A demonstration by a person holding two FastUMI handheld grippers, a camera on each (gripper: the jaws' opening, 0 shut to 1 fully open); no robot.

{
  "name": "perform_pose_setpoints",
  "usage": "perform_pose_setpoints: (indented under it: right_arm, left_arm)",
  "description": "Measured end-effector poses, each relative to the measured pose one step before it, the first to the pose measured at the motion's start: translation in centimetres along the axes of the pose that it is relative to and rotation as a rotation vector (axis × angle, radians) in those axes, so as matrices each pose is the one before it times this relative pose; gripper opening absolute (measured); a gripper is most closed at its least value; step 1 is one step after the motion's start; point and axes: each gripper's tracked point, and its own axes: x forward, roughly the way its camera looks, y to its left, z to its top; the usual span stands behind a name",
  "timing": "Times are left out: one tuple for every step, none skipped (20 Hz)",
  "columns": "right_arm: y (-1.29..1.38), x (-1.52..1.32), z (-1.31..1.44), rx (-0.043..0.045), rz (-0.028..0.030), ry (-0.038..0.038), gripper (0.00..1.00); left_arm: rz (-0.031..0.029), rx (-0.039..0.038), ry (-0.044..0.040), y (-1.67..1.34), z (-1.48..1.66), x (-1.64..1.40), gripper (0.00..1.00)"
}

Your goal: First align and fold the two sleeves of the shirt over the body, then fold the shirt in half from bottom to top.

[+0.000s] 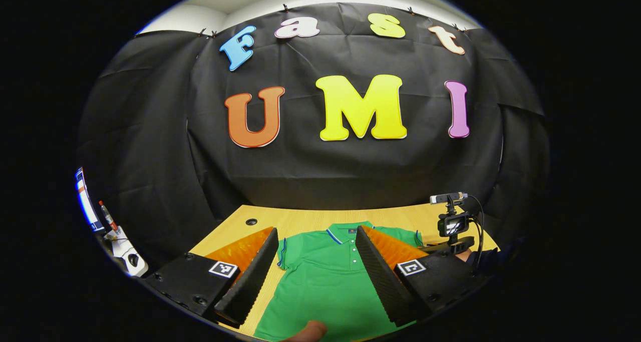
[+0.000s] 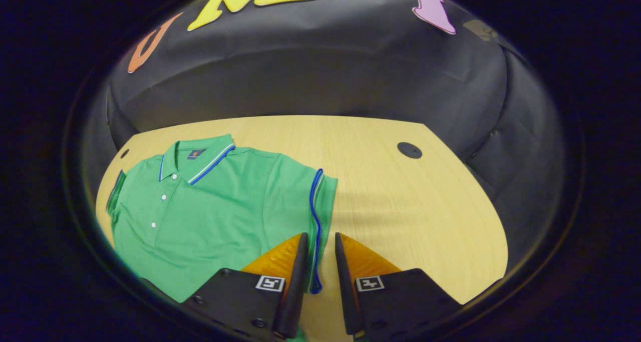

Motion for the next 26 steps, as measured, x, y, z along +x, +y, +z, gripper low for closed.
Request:
perform_pose_setpoints:
  right_arm:
    - [-0.023,0.212,0.044,-0.00332,0.00352,-0.00382,0.37]
    - [-0.006,0.301,-0.126,-0.00716,-0.00161,-0.00031,0.36]
    - [-0.285,-0.018,0.189,0.00074,-0.00597,-0.00488,0.22]
    - [0.067,0.210,-0.002,0.00487,0.00538,0.00125,0.08]
    - [-0.001,-0.553,0.097,-0.00062,0.00476,-0.00021,0.11]
    - [-0.024,-0.022,0.082,-0.00097,0.00537,-0.00138,0.12]
    - [-0.330,-0.528,0.243,-0.00007,-0.01127,-0.00483,0.11]
    - [-0.057,0.197,0.037,0.00810,0.00224,0.00096,0.10]
    - [-0.170,0.291,-0.178,0.00075,-0.00510,-0.00344,0.07]
    - [-0.035,-0.246,0.237,0.00381,0.00305,-0.00739,0.07]
    - [0.112,-0.285,0.345,-0.00361,0.00304,-0.01007,0.07]
    - [-0.029,-0.340,0.624,-0.01707,-0.00479,-0.02155,0.07]
    - [0.242,-0.404,0.776,-0.02404,-0.00161,-0.02684,0.03]
    - [0.499,-0.410,0.880,-0.02521,0.00481,-0.02912,0.03]
    - [0.671,-0.340,0.702,-0.03036,0.00691,-0.02360,0.07]
    - [0.897,-0.368,0.661,-0.02858,0.01562,-0.01820,0.07]
    - [1.025,-0.257,0.455,-0.02958,0.01480,-0.01532,0.07]
    - [1.093,-0.177,0.502,-0.02870,0.01650,-0.01678,0.07]
    - [0.909,-0.182,0.287,-0.03174,0.01056,-0.01212,0.07]
    - [1.074,-0.146,0.306,-0.02706,0.01339,-0.00850,0.07]
    - [1.156,-0.193,0.225,-0.01996,0.01567,-0.00921,0.07]
    - [1.185,-0.141,0.285,-0.01578,0.01745,-0.00731,0.07]
    - [0.968,-0.070,0.018,-0.01620,0.01290,-0.00634,0.07]
    - [1.002,-0.106,0.071,-0.01534,0.01126,-0.00366,0.07]
    - [0.748,-0.084,-0.123,-0.01123,0.00464,0.00005,0.07]
    - [1.040,-0.028,-0.258,-0.00417,0.01694,0.00428,0.07]
  left_arm:
    - [-0.00003,0.00186,0.00304,0.056,-0.100,0.003,0.99]
    - [0.00248,-0.00007,0.00482,0.106,-0.208,-0.063,0.99]
    - [0.00281,-0.00286,0.00807,0.079,-0.304,-0.028,0.99]
    - [0.00159,-0.00569,0.00992,-0.018,-0.269,0.062,0.99]
    - [0.00331,-0.00683,0.00714,0.063,-0.273,-0.052,0.99]
    - [0.00292,-0.00653,0.00724,0.067,-0.297,-0.030,0.99]
    - [0.00288,-0.00459,0.00640,0.050,-0.215,0.010,0.99]
    - [0.00306,-0.00272,0.00400,0.046,-0.141,-0.068,0.99]
    - [0.00075,-0.00093,0.00383,-0.003,-0.122,-0.098,0.99]
    - [0.00167,0.00042,-0.00088,0.111,-0.050,-0.084,0.99]
    - [0.00402,0.00205,-0.00249,0.205,0.089,-0.039,0.99]
    - [0.00363,0.00166,-0.00222,0.159,0.039,-0.044,0.99]
    - [0.00334,-0.00006,-0.00084,0.161,0.143,-0.059,0.99]
    - [0.00420,-0.00244,-0.00205,0.203,-0.008,0.007,0.99]
    - [0.00325,-0.00475,-0.00187,0.234,0.069,-0.010,0.99]
    - [0.00386,-0.00408,0.00034,0.133,-0.012,-0.106,0.99]
    - [0.00401,-0.00308,0.00043,0.219,-0.060,-0.093,0.99]
    - [0.00655,-0.00254,-0.00012,0.349,-0.014,0.002,0.99]
    - [0.00676,-0.00374,0.00174,0.384,-0.070,-0.118,0.99]
    - [0.00767,-0.00345,0.00218,0.293,-0.082,-0.034,0.99]
    - [0.00621,-0.00397,0.00139,0.308,-0.082,-0.087,0.99]
    - [0.00675,-0.00482,0.00171,0.304,-0.226,-0.060,0.99]
    - [0.00601,-0.00468,0.00071,0.392,-0.039,-0.085,0.99]
    - [0.00603,-0.00399,0.00142,0.127,-0.079,-0.021,0.99]
    - [0.01123,-0.00410,0.00458,0.234,-0.074,0.015,0.99]
    - [0.00790,-0.00511,0.00386,0.473,-0.246,0.041,0.99]
